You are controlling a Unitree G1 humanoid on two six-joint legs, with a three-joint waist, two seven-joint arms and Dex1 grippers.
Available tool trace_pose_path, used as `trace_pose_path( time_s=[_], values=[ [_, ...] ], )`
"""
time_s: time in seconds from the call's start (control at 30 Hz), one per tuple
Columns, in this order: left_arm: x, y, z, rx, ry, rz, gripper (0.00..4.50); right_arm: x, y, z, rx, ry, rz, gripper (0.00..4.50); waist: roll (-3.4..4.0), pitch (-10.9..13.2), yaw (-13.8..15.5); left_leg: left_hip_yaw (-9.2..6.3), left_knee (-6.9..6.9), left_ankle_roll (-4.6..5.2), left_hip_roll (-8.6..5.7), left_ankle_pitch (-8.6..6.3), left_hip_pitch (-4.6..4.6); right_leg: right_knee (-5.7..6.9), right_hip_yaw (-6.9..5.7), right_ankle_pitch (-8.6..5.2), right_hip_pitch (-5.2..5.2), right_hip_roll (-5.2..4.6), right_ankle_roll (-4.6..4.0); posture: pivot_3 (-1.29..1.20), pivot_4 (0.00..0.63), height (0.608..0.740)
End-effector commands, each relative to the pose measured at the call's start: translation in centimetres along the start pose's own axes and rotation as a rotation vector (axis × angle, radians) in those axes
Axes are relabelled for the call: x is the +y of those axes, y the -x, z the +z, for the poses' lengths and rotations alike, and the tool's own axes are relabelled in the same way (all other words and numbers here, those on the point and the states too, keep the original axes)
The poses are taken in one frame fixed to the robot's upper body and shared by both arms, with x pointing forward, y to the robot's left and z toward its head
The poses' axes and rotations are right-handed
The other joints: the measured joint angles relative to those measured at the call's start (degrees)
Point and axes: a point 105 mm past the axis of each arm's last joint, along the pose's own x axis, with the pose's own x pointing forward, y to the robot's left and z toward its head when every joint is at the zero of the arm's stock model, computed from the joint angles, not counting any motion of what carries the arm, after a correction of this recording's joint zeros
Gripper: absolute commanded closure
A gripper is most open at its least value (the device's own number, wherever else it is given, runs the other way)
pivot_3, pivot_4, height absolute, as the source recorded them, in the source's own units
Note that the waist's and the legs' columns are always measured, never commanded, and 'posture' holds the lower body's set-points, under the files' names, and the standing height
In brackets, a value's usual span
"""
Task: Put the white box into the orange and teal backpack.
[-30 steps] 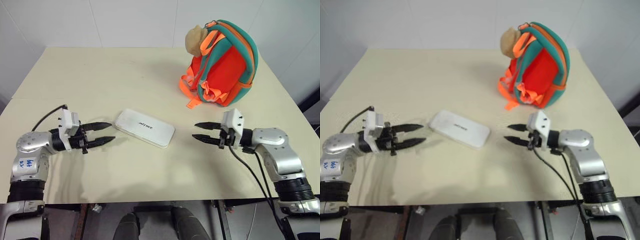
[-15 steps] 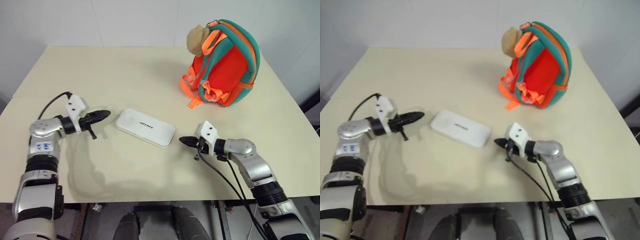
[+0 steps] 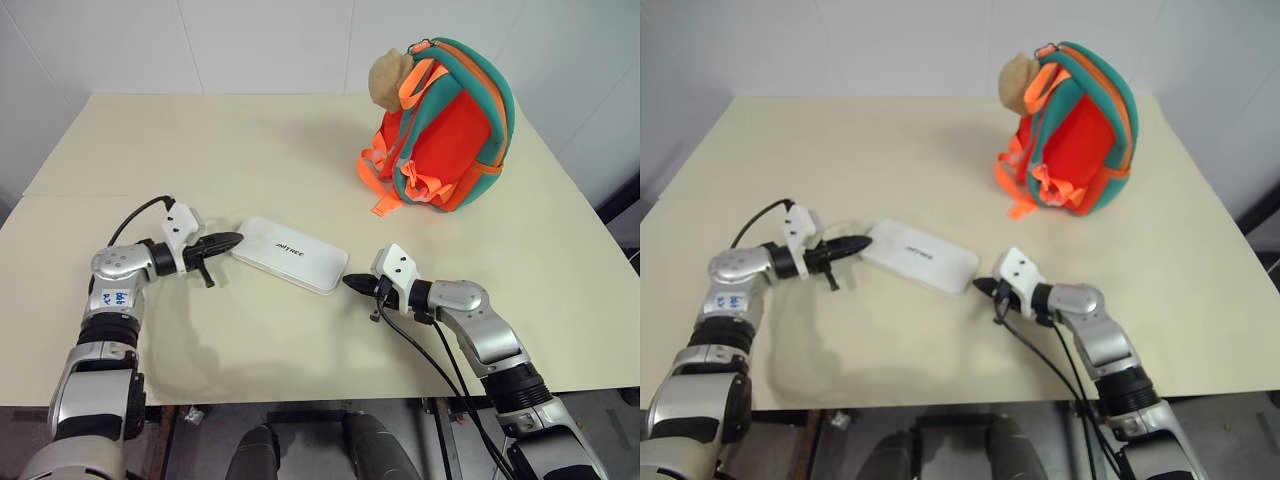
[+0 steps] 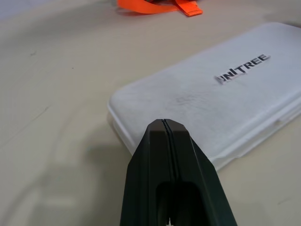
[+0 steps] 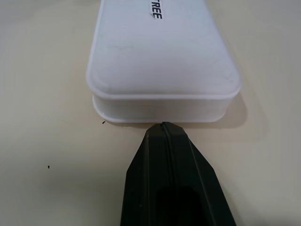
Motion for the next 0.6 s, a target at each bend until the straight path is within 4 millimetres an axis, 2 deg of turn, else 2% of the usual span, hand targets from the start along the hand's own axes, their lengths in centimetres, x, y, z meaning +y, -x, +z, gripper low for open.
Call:
trace_pose_path(
  time_s=[0.03, 0.2, 0.3, 0.43, 0.6],
  values=[
    [2.2, 1.6, 1.6, -0.054, -0.033, 0.13, 4.49, -0.7, 0.2, 1.2, -0.041, 0.034, -0.017, 4.5, 0.0, 0.0, 0.0, 0.0, 0.01, 0.0, 0.0, 0.0, 0.0, 0.02, 0.0, 0.0, -0.01, 0.0, 0.0, 0.0, 0.15, 0.74],
    [4.1, 2.6, 2.4, -0.057, -0.068, 0.25, 4.49, -0.6, 0.2, 1.1, -0.04, 0.035, -0.012, 4.5, -0.01, 0.0, 0.0, -0.01, 0.02, -0.01, 0.0, 0.01, -0.01, 0.06, 0.0, 0.0, -0.04, 0.01, 0.0, 0.0, 0.15, 0.74],
    [4.5, 2.2, 2.0, -0.027, -0.074, 0.275, 4.49, -0.5, 0.1, 1.2, -0.042, 0.033, -0.008, 4.5, -0.02, 0.0, 0.1, -0.01, 0.02, -0.01, -0.01, 0.01, -0.01, 0.06, 0.0, 0.0, -0.04, 0.0, 0.0, 0.0, 0.15, 0.74],
    [3.0, -0.2, 0.5, 0.023, -0.016, 0.201, 4.49, -0.3, -0.1, 1.3, -0.045, 0.03, -0.001, 4.5, -0.02, 0.0, 0.3, -0.01, 0.03, -0.01, -0.05, 0.02, -0.01, 0.05, -0.01, 0.0, -0.02, 0.0, 0.0, 0.0, 0.15, 0.74],
    [1.7, -2.0, 0.1, 0.004, 0.031, 0.141, 4.49, -0.4, 0.1, 1.3, -0.043, 0.027, -0.004, 4.5, -0.03, 0.0, 0.0, -0.01, -0.01, -0.01, -0.04, 0.02, -0.04, 0.04, -0.01, -0.01, -0.06, 0.01, -0.01, 0.0, 0.15, 0.74]
  ],
)
